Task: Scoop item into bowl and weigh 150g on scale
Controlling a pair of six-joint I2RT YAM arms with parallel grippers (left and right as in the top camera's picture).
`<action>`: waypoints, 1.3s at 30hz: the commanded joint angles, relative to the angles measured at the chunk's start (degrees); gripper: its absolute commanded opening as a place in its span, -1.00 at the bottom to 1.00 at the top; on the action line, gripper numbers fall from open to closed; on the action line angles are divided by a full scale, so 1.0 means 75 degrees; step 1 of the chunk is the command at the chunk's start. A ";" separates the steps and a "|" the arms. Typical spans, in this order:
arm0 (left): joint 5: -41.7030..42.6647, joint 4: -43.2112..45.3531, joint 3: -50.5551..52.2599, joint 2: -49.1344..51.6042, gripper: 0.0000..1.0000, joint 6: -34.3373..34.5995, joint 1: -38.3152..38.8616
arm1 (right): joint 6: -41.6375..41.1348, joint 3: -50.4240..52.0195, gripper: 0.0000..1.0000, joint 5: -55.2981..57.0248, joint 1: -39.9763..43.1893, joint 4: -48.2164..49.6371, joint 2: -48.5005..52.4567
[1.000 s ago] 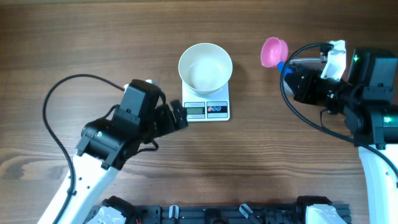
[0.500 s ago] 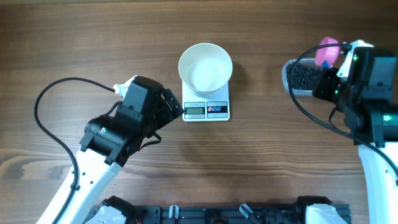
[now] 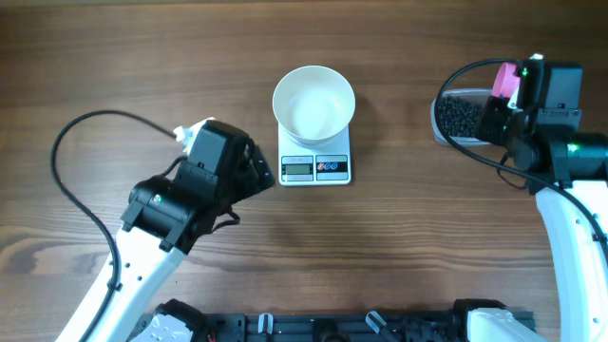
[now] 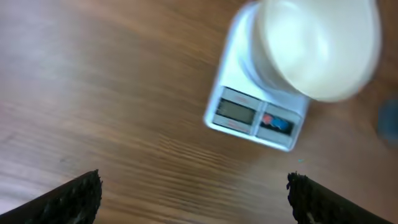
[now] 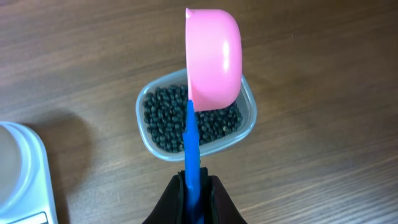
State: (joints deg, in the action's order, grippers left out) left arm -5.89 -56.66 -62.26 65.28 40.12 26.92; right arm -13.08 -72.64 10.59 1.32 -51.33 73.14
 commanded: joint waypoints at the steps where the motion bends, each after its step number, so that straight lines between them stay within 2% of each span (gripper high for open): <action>1: 0.1903 0.0437 -0.0087 0.0044 1.00 -0.2174 -0.0003 | 0.0152 0.0006 -0.92 0.0102 0.0020 0.0114 0.0073; 7: 0.1821 0.0527 -0.0087 0.0044 1.00 -0.2299 -0.0006 | 0.1326 0.0006 -0.92 -0.0912 0.0236 0.0256 0.0079; 11: 0.0650 0.0522 -0.0087 0.0044 1.00 -0.2296 -0.0012 | 0.1390 0.0006 -0.91 -0.1163 0.0906 0.0402 0.0198; 14: 0.0437 0.0539 -0.0087 0.0044 1.00 -0.2291 -0.0012 | 0.2072 0.0006 -0.91 -0.2256 0.1495 0.0335 0.0545; 16: 0.0670 0.0548 -0.0087 0.0044 1.00 -0.2299 -0.0012 | 0.2358 0.0006 -0.91 -0.2836 0.1661 0.0335 0.0833; 19: 0.1145 0.0676 -0.0087 0.0047 1.00 -0.2425 -0.0009 | 0.2346 0.0006 -0.91 -0.2833 0.1670 0.0332 0.1157; 23: 0.1784 0.0723 -0.0087 0.0122 1.00 -0.3334 -0.0006 | 0.2346 0.0006 -0.91 -0.2833 0.1670 0.0326 0.1437; 31: 0.1559 0.1023 -0.0087 0.0516 1.00 -0.3284 -0.0006 | 0.2323 0.0000 -0.91 -0.3054 0.1670 0.0166 0.1463; 34: 0.2270 0.0991 -0.0087 0.0527 0.98 -0.3267 -0.0006 | 0.2320 -0.0015 -0.92 -0.3829 0.1670 0.0140 0.1320; 35: 0.2594 0.1029 -0.0087 0.0527 0.78 -0.3270 -0.0003 | 0.2291 -0.0015 -0.91 -0.3972 0.1670 0.0140 0.1215; 37: 0.3287 0.1163 -0.0087 0.0527 -0.37 -0.3264 -0.0003 | 0.2028 -0.0015 -0.91 -0.4028 0.1670 0.0140 0.0944; 39: 0.3576 0.1186 -0.0087 0.0545 -0.81 -0.3226 -0.0003 | 0.1877 -0.0015 -0.91 -0.4028 0.1670 0.0143 0.0644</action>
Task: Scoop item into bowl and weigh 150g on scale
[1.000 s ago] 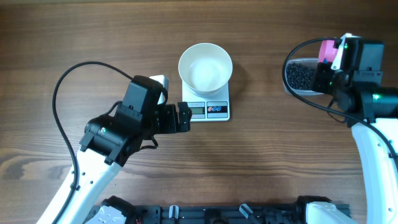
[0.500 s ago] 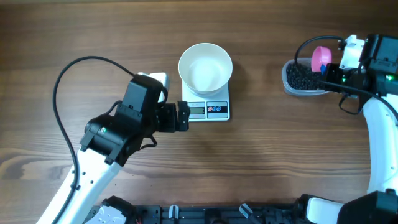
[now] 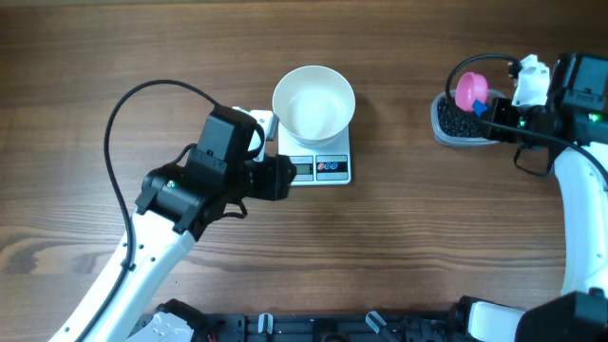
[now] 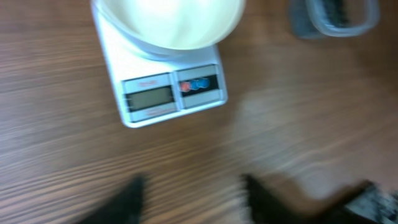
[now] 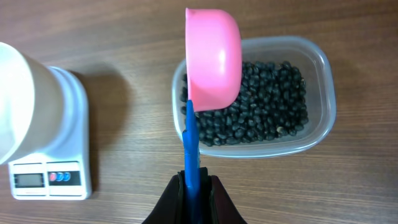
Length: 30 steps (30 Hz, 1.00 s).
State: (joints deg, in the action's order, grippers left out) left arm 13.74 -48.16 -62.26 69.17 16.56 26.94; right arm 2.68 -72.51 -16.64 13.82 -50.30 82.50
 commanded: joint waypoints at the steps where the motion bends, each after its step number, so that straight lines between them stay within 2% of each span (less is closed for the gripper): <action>1: 0.0997 0.0023 -0.0087 0.0070 -0.92 0.0015 0.0012 | -0.0236 -0.0032 -0.91 -0.0396 0.0003 0.0006 -0.0790; 8: 0.0548 -0.0055 -0.0079 0.0664 -0.92 0.0516 0.0839 | -0.0662 -0.0032 -0.91 -0.0405 0.0003 0.0009 -0.2235; 10: -0.0315 -0.0055 -0.0079 0.0868 -0.92 0.0883 0.1207 | -0.0787 -0.0032 -0.91 -0.0402 0.0003 0.0006 -0.2582; 12: -0.1609 -0.0003 -0.0079 0.1189 -0.92 0.1958 0.1635 | -0.0784 -0.0032 -0.91 -0.0399 0.0003 0.0015 -0.2812; 14: -0.2127 0.0204 -0.0079 0.1437 -0.92 0.2384 0.1856 | -0.0784 -0.0032 -0.91 -0.0399 0.0003 0.0017 -0.2911; 19: -0.2387 0.1335 -0.0079 0.2218 -0.92 0.2460 0.2002 | -0.0755 -0.0029 -0.91 -0.0388 0.0003 0.0067 -0.2914; 30: -0.2809 0.2413 -0.0079 0.3783 -0.92 0.2457 0.2002 | -0.0781 -0.0029 -0.91 -0.0370 0.0003 0.0213 -0.2914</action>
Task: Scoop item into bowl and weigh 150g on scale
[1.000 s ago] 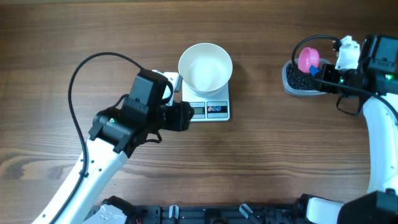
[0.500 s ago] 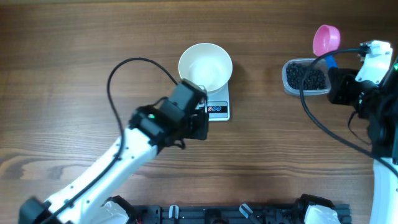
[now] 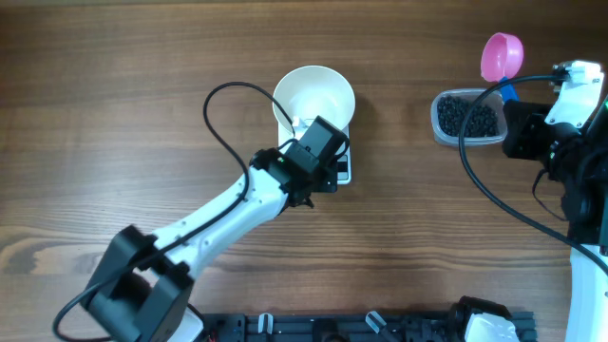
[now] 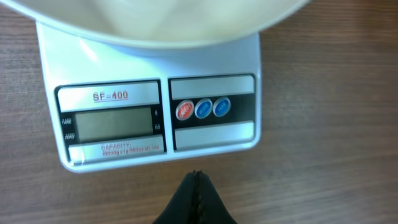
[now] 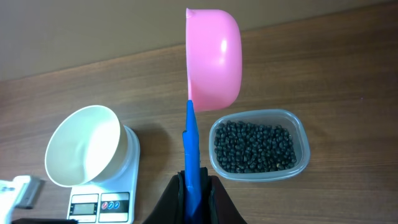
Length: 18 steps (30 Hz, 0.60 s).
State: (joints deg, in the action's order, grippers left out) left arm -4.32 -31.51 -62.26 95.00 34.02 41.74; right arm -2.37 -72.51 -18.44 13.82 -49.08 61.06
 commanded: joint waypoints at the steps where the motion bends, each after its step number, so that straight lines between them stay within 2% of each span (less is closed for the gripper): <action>1: -0.0501 0.0309 -0.0079 0.0449 -0.92 0.0128 0.0029 | -0.0108 -0.0029 -0.91 -0.0131 0.0003 0.0050 -0.0055; 18: -0.0836 0.1177 -0.0079 0.1180 -0.92 0.0102 0.0029 | -0.0309 -0.0029 -0.91 -0.0154 0.0003 0.0087 -0.0055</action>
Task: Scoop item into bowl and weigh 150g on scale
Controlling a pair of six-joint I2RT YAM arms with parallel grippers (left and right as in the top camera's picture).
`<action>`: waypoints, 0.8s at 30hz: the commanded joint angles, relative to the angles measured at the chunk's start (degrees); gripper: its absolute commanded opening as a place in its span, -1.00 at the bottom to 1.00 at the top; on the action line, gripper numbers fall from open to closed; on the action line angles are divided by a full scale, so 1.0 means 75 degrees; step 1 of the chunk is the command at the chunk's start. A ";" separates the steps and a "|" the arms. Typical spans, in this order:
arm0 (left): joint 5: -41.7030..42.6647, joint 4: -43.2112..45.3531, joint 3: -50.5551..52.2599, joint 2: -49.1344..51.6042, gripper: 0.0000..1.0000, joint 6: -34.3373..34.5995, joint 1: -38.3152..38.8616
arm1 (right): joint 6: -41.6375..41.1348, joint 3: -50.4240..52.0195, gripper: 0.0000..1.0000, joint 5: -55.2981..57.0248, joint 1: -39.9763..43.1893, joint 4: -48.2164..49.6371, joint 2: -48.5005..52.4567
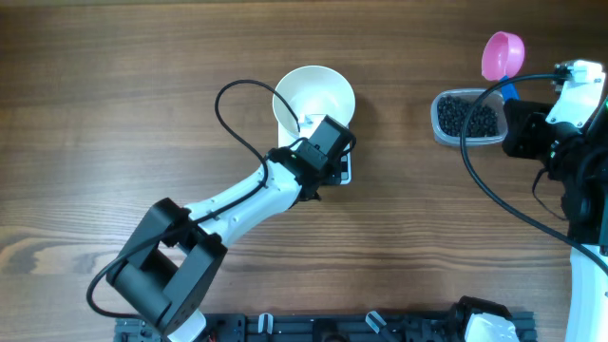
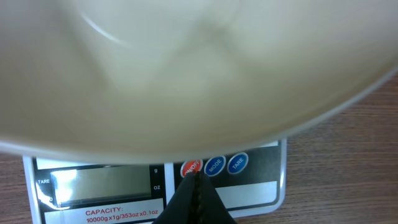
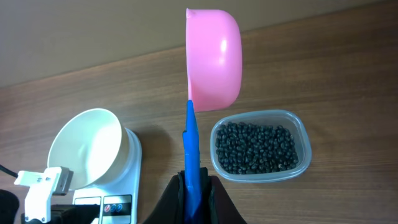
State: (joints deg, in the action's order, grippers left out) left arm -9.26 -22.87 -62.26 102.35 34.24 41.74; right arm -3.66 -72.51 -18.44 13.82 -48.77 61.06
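A white bowl [image 1: 314,103] stands empty on a white kitchen scale [image 2: 273,186]. My left gripper [image 2: 197,177] is shut, its tips on the scale's red on/off button [image 2: 191,167]; the bowl's underside fills the left wrist view above. The display [image 2: 102,183] looks blank. My right gripper [image 3: 198,180] is shut on the blue handle of a pink scoop [image 3: 214,57], held high at the far right. Beneath the scoop sits a clear tub of black beans [image 3: 261,147]. The scoop's inside faces away from the wrist camera.
The wooden table [image 1: 142,114] runs wide to the left and front. My left arm stretches diagonally from the front left to the scale [image 1: 328,171]. A black cable [image 1: 237,104] loops beside the bowl. The bean tub [image 1: 467,117] lies near the right edge.
My left gripper has moved forward under the bowl, from just in front of the scale to its red button. The right arm and scoop have not moved.
First my left gripper was open, left of the scale, and the right held the scoop just above the beans. Then the left neared the scale. Then it was shut at the scale's front and the scoop was raised high. Now the left tips touch the red button.
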 commanded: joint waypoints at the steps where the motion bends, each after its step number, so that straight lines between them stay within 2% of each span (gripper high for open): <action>1: -0.0175 0.0023 -0.0079 0.0224 -0.92 0.0073 0.0029 | -0.0134 -0.0029 -0.91 -0.0154 0.0003 0.0050 -0.0055; 24: -0.0382 0.0259 -0.0079 0.0516 -0.92 0.0073 0.0026 | -0.0117 -0.0029 -0.91 -0.0154 0.0003 0.0157 -0.0055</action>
State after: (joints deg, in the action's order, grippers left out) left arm -10.07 -21.10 -62.26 105.49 34.24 41.74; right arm -3.88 -72.51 -18.44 13.82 -47.92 61.06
